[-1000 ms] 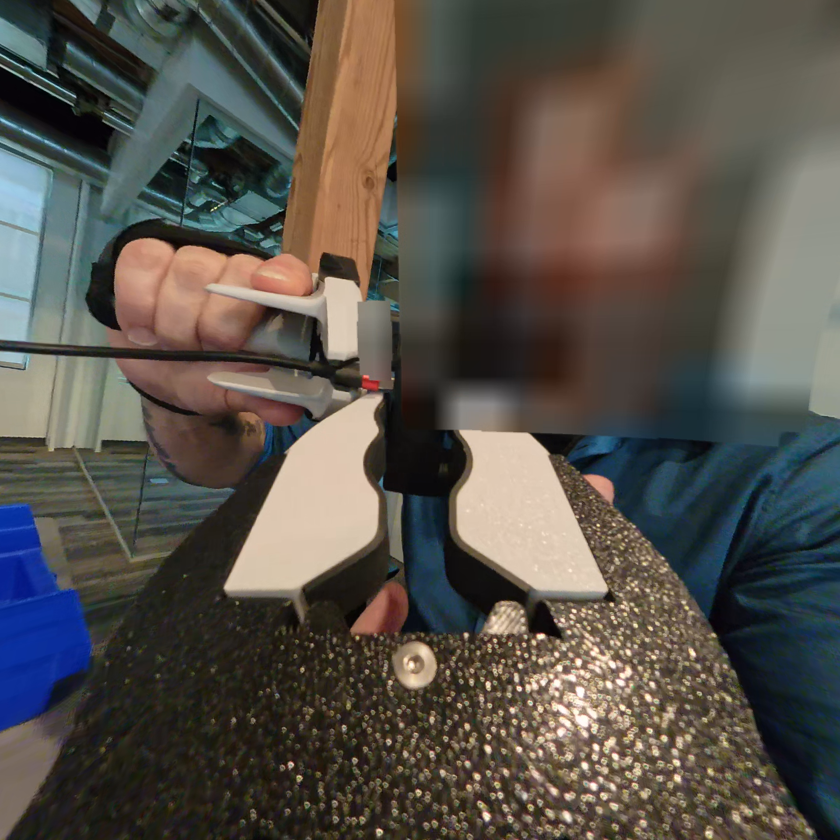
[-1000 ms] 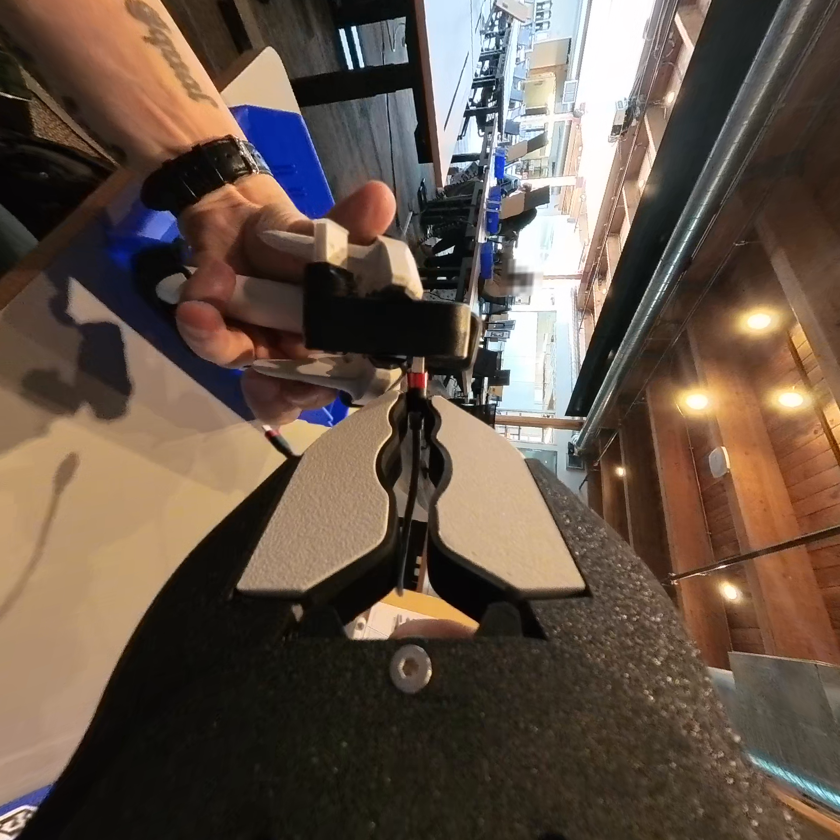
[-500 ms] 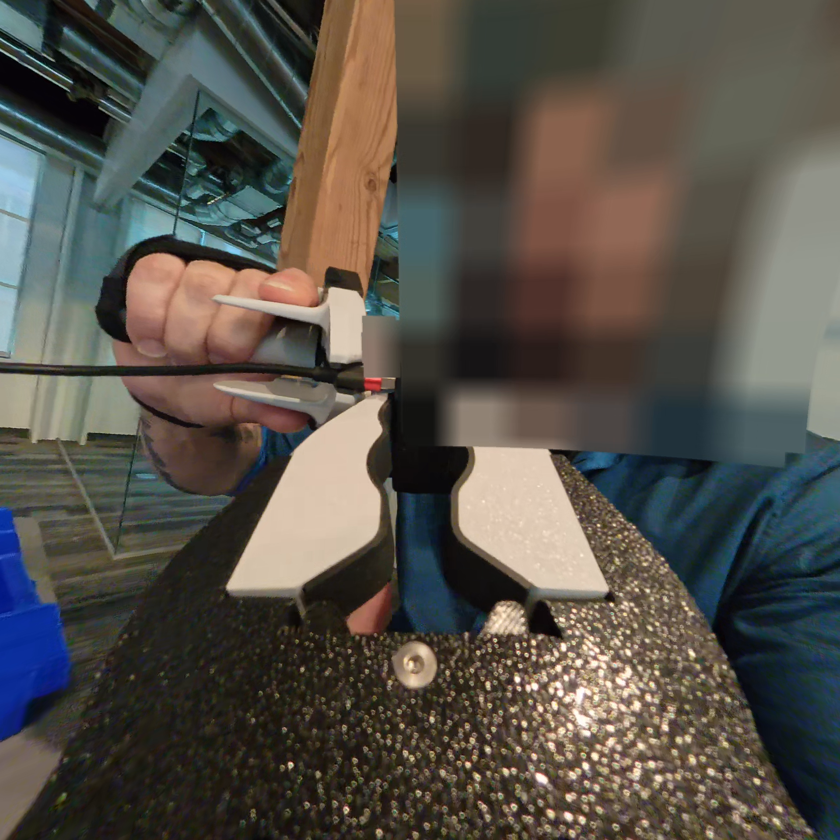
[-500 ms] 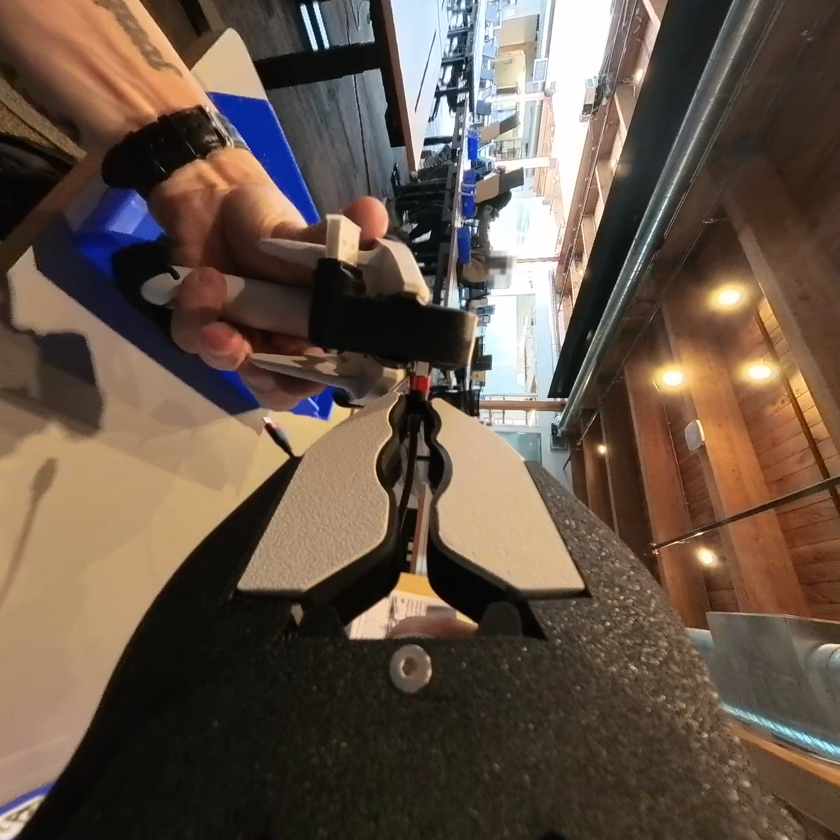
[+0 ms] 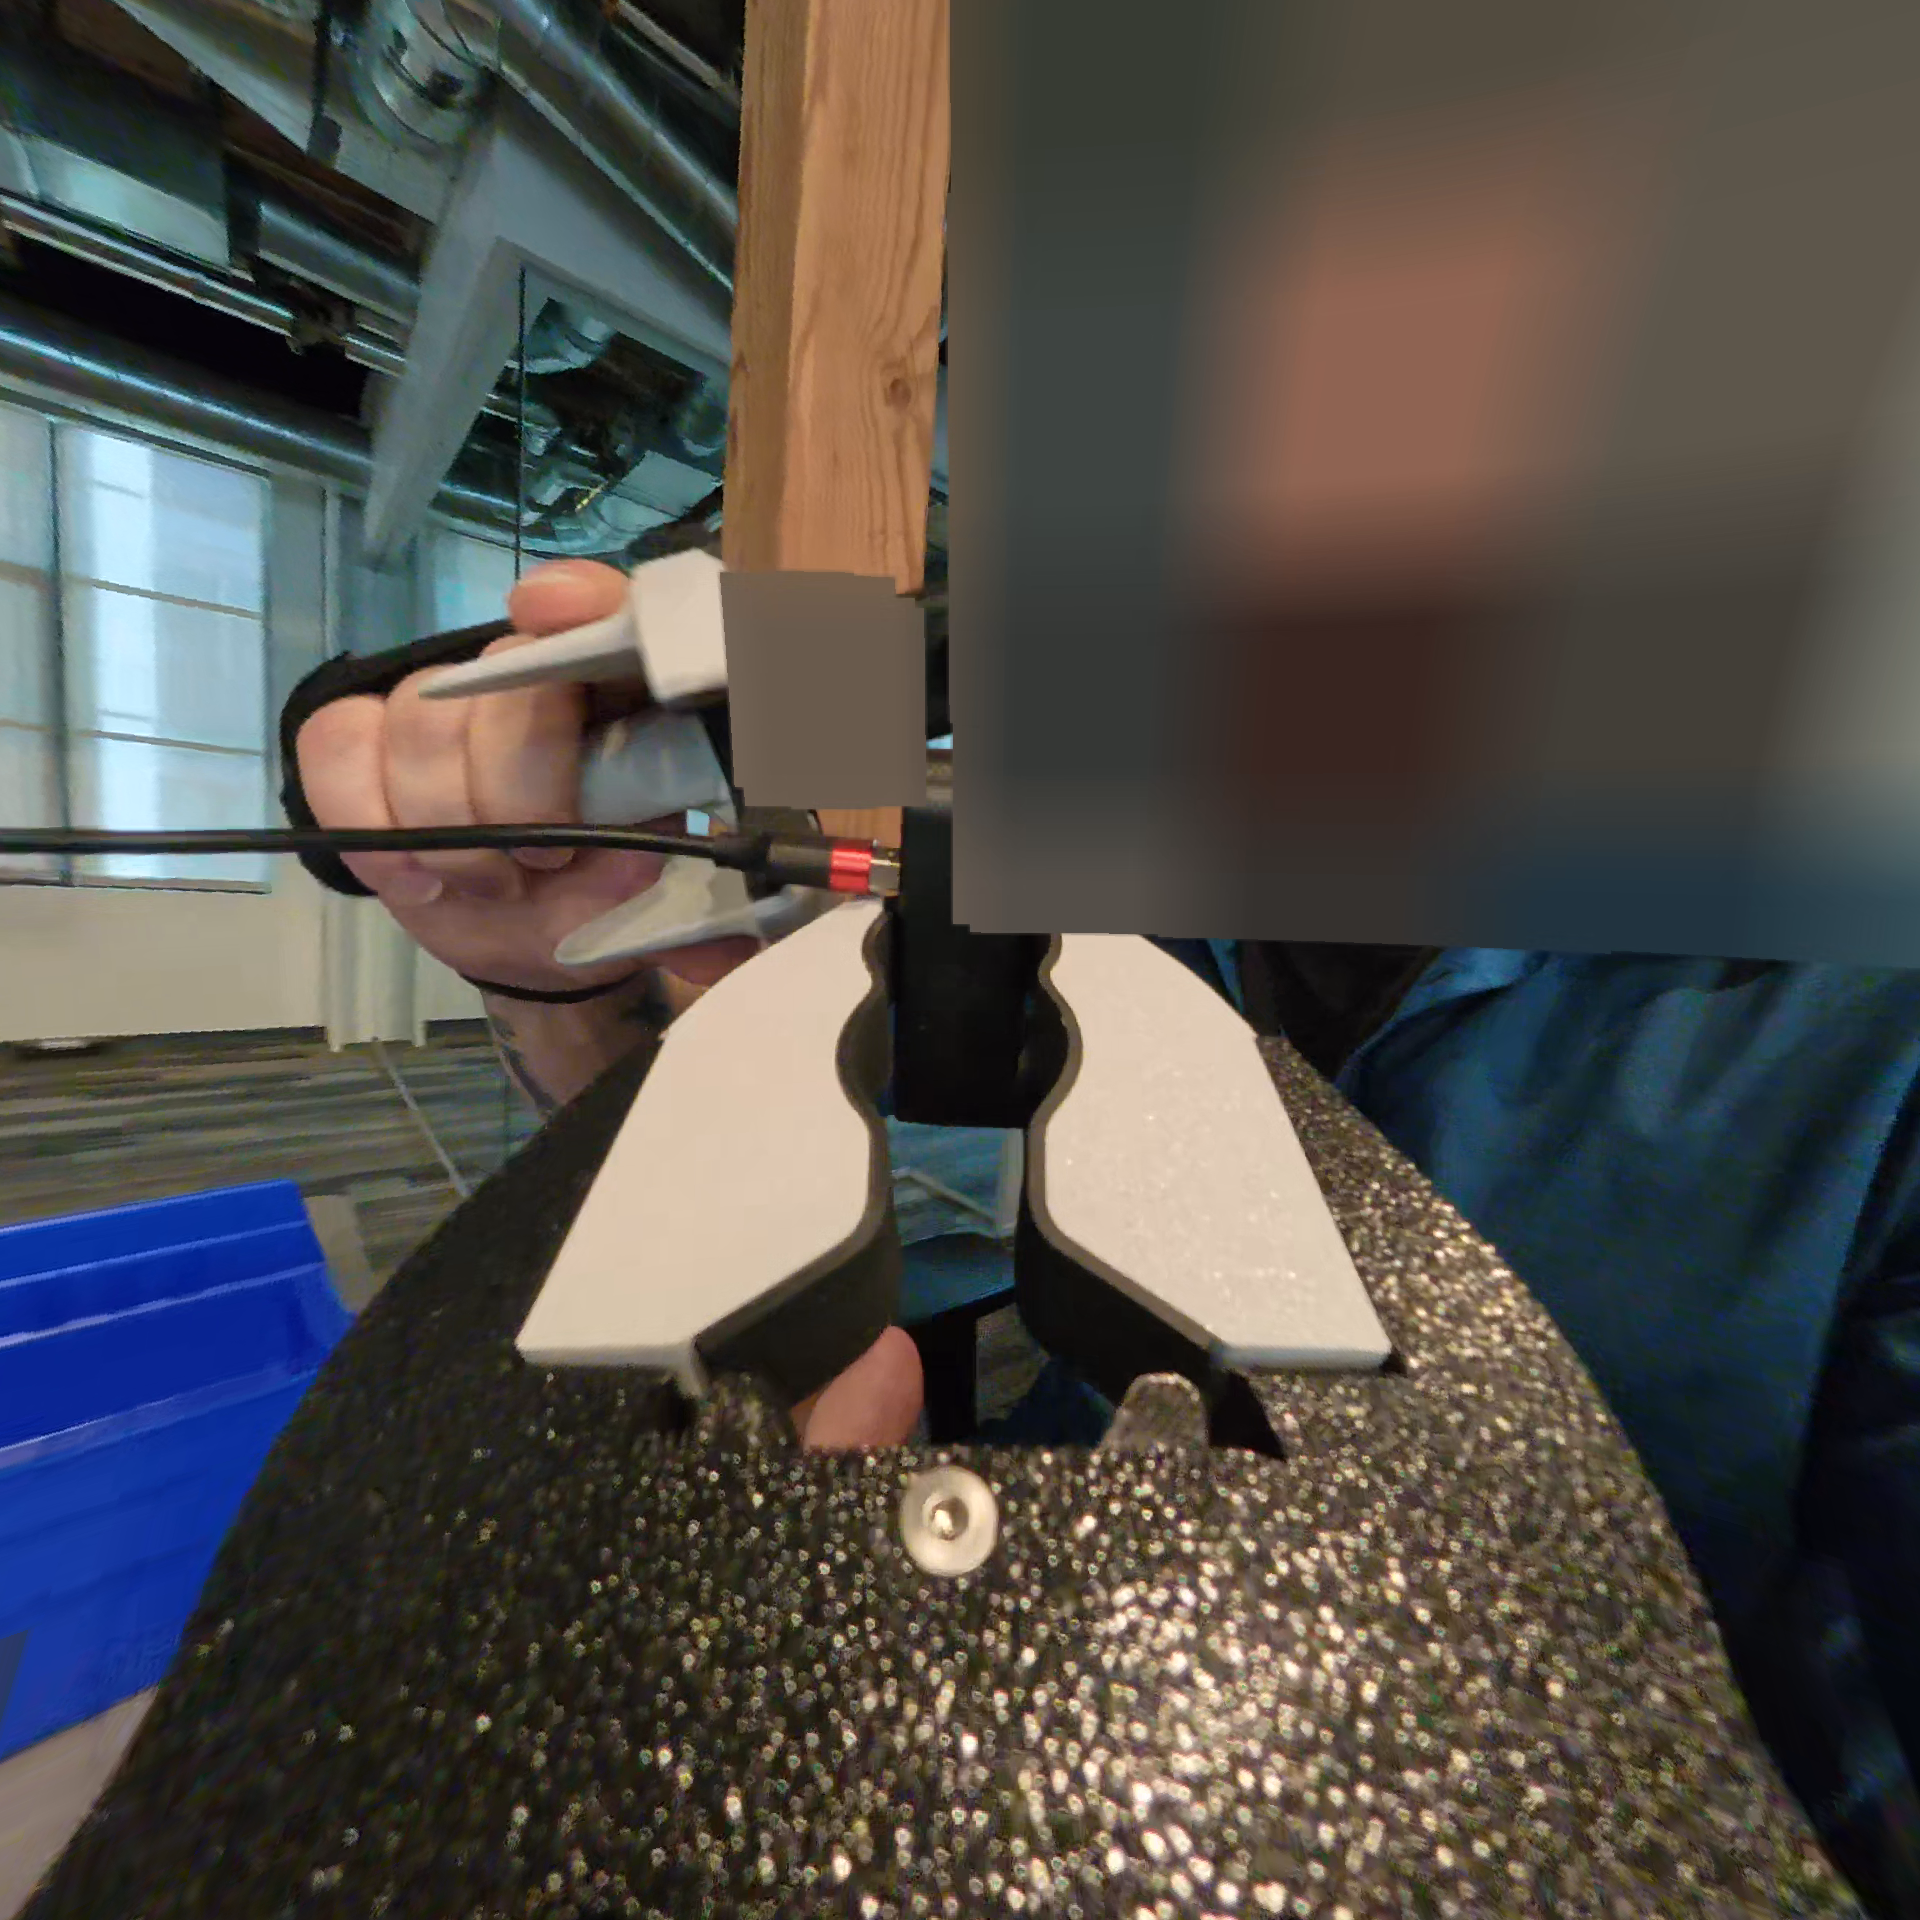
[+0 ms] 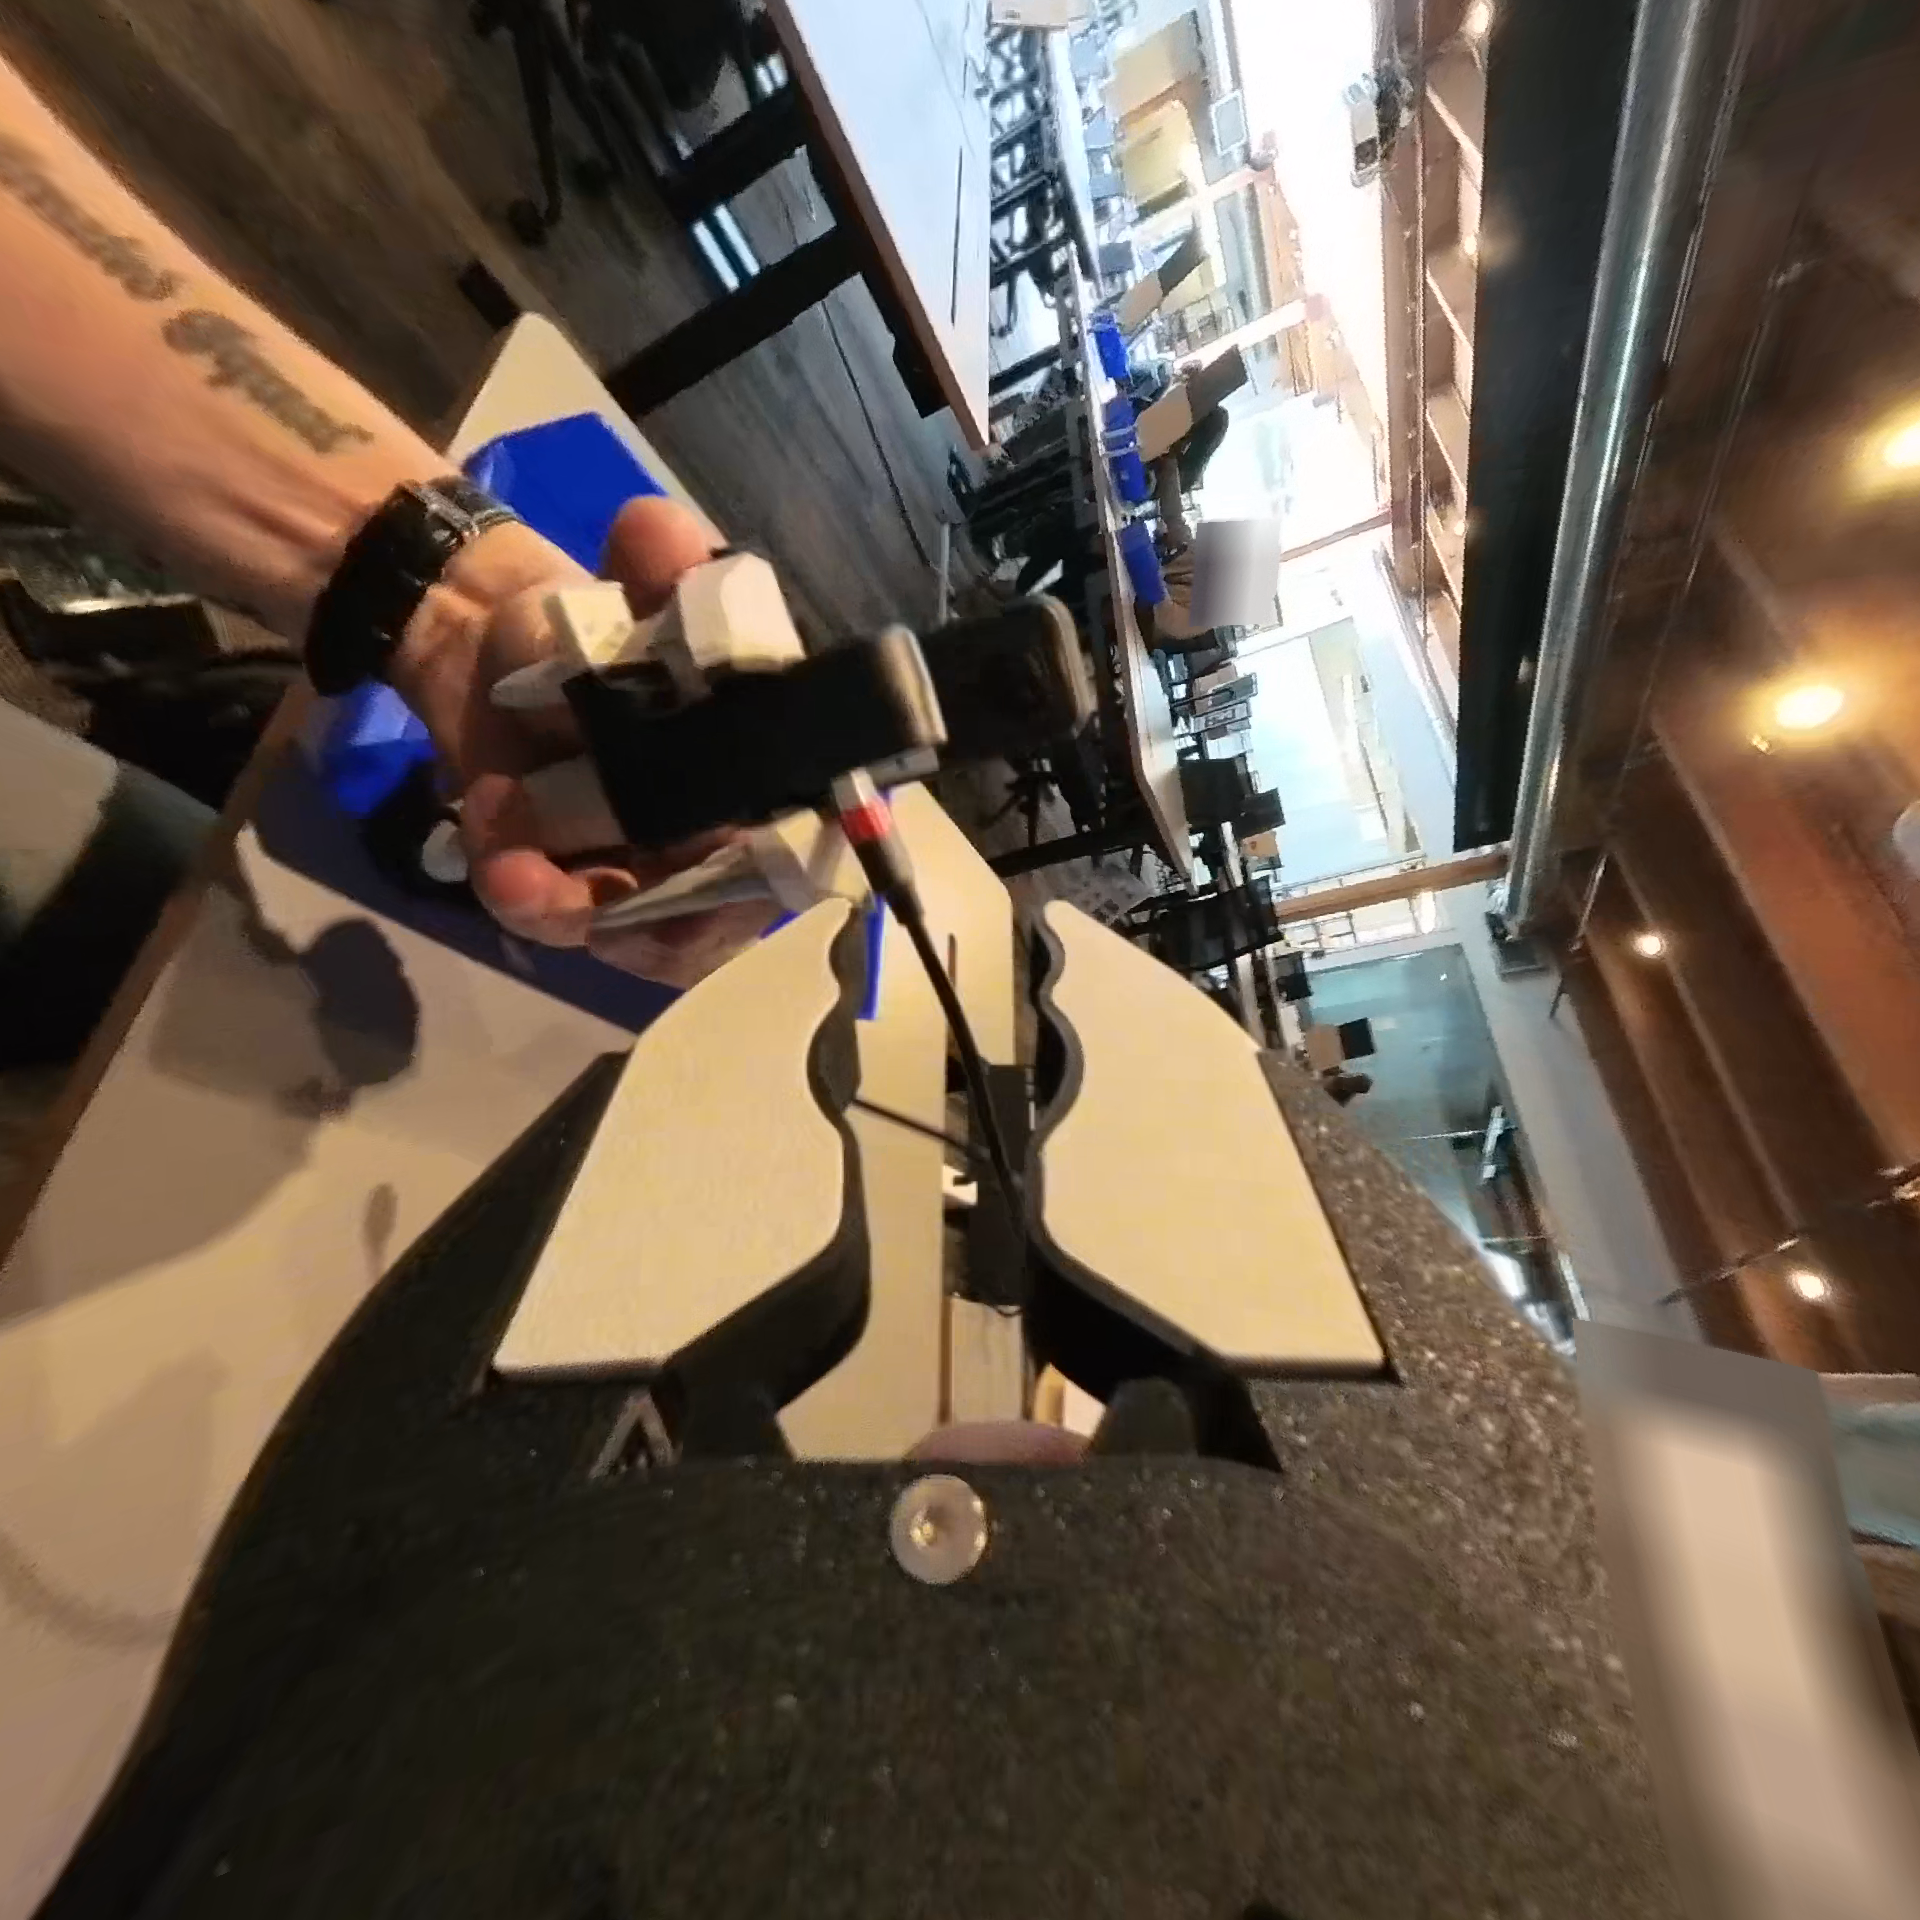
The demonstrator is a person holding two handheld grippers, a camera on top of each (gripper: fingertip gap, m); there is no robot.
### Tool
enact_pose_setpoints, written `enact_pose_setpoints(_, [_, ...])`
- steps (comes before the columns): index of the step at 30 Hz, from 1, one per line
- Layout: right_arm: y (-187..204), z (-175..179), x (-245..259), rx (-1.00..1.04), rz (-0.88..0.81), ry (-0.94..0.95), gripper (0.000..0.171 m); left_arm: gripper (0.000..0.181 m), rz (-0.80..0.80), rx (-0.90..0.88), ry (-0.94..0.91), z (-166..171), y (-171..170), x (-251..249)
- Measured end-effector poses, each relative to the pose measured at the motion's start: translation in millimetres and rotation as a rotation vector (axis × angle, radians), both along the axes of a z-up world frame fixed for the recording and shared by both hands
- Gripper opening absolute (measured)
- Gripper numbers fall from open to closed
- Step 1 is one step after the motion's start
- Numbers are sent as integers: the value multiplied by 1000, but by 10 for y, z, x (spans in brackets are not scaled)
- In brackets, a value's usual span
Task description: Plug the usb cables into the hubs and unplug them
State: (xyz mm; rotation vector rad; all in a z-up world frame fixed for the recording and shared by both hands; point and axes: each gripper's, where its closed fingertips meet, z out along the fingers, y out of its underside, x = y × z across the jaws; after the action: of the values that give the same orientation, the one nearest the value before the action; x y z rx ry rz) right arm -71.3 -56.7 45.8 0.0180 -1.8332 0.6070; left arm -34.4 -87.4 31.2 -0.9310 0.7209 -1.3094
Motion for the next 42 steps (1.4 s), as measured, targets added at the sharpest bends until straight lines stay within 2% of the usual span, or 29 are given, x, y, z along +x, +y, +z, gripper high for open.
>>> enact_pose_setpoints(3, [23, 56, 7, -130, 19, -98, 36, 22, 60, 26, 52, -18, -10, -31])
enact_pose_setpoints(6, [-62, 137, 108, -463, 122, -365, 33, 22, 178, 78, 134, -58, 24, -69])
enact_pose_setpoints(8, [-78, 185, 167, -723, 201, -579, 25, 23, 267, 127, 156, -31, 30, -139])
enact_pose_setpoints(11, [-2, 151, 121, -1082, 268, -881, 26, 22, 423, 198, 223, -32, 70, -228])
enact_pose_setpoints(15, [50, -31, -18, -1337, 305, -1117, 36, 22, 664, 265, 406, -134, 226, -289])
enact_pose_setpoints(19, [-12, -142, -49, -1353, 334, -1192, 35, 22, 810, 336, 642, -262, 316, -230])
enact_pose_setpoints(23, [-52, -124, -34, -1319, 377, -1189, 25, 22, 884, 380, 834, -368, 382, -151])
enact_pose_setpoints(25, [-71, -121, -1, -1293, 403, -1193, 9, 22, 907, 396, 887, -389, 403, -119])
enact_pose_setpoints(35, [-52, -168, 60, -1212, 396, -1198, 5, 22, 916, 397, 925, -404, 420, -78])
enact_pose_setpoints(39, [-100, -194, 111, -1193, 428, -1251, 15, 22, 910, 396, 912, -395, 403, -92])
enact_pose_setpoints(42, [-109, -236, 94, -1177, 414, -1247, 7, 22, 892, 400, 922, -415, 385, -78])
